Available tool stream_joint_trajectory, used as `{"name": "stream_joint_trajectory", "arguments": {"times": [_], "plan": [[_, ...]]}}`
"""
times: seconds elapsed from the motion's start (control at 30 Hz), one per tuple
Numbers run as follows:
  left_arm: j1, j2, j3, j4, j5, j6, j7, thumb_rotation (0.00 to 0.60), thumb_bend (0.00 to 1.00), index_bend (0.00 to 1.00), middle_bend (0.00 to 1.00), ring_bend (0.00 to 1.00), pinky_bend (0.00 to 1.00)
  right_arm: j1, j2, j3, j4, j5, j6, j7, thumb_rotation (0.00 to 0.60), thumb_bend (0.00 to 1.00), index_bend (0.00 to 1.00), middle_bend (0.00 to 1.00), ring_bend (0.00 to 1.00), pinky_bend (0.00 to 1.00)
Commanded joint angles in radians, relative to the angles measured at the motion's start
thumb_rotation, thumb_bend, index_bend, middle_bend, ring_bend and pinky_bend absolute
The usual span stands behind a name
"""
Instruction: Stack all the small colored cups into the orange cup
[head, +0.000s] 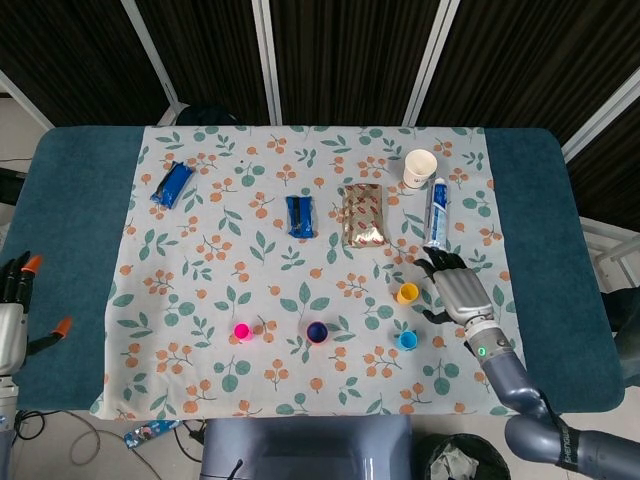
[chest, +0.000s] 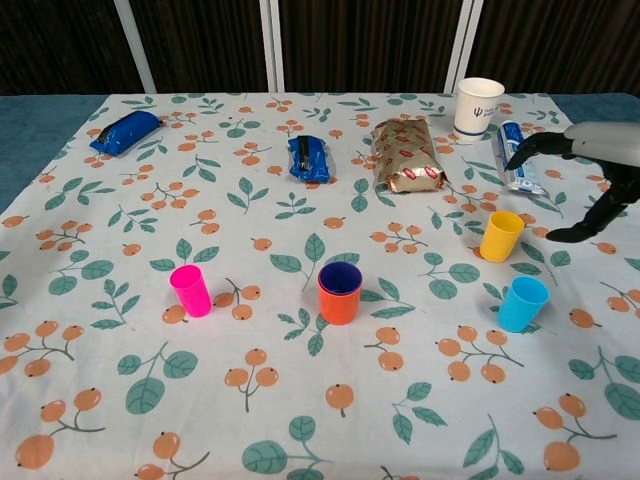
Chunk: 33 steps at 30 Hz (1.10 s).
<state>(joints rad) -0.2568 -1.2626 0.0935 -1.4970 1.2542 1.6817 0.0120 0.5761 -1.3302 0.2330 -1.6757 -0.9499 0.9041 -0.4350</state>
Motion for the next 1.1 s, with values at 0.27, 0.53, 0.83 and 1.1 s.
{"name": "stream_joint_trajectory", "arguments": {"times": [0.27, 0.53, 0.83, 1.1], "plan": [[0.015, 0.013, -0.032, -0.014, 0.001, -0.038, -0.009, 0.600, 0.18, 0.00, 0.00, 0.00, 0.00, 0.043, -0.075, -0.021, 0.055, 0.061, 0.014, -0.053, 0.600, 0.31, 0.31, 0.00, 0.00, 0.09], [0.032, 0.020, -0.062, -0.022, -0.003, -0.053, -0.018, 0.600, 0.18, 0.00, 0.00, 0.00, 0.00, 0.053, -0.107, -0.020, 0.084, 0.052, 0.038, -0.032, 0.600, 0.33, 0.36, 0.00, 0.00, 0.09], [0.046, 0.022, -0.091, -0.021, -0.003, -0.067, -0.008, 0.600, 0.18, 0.00, 0.00, 0.00, 0.00, 0.060, -0.116, -0.029, 0.106, 0.049, 0.040, -0.014, 0.600, 0.38, 0.37, 0.00, 0.01, 0.09], [0.056, 0.018, -0.106, -0.020, 0.006, -0.086, 0.011, 0.600, 0.18, 0.00, 0.00, 0.00, 0.00, 0.072, -0.128, -0.029, 0.118, 0.049, 0.050, -0.011, 0.600, 0.40, 0.41, 0.00, 0.02, 0.10]]}}
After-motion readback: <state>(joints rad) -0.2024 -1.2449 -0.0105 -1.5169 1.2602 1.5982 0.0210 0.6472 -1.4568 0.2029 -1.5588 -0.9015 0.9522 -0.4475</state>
